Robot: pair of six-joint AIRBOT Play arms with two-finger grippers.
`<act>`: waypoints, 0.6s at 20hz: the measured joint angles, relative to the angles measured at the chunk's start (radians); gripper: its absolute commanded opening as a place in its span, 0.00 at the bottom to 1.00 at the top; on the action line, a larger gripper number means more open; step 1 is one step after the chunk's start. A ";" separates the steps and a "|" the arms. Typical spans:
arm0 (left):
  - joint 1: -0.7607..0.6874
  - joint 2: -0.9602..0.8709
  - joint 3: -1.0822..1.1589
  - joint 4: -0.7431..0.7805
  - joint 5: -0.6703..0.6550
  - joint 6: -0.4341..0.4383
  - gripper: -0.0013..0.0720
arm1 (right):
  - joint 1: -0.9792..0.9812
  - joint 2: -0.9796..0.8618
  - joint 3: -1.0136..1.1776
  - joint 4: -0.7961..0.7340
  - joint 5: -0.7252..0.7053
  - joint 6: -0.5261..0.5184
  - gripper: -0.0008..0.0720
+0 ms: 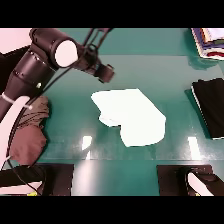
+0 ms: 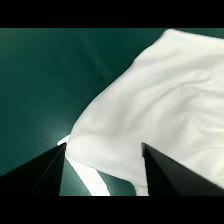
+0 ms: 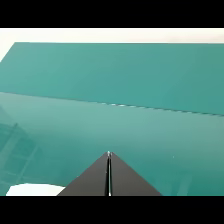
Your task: Fold the shirts.
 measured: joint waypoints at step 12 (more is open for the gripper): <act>0.325 -0.168 -0.394 -0.477 0.245 0.043 0.77 | 0.000 -0.060 0.000 0.004 0.068 0.000 0.03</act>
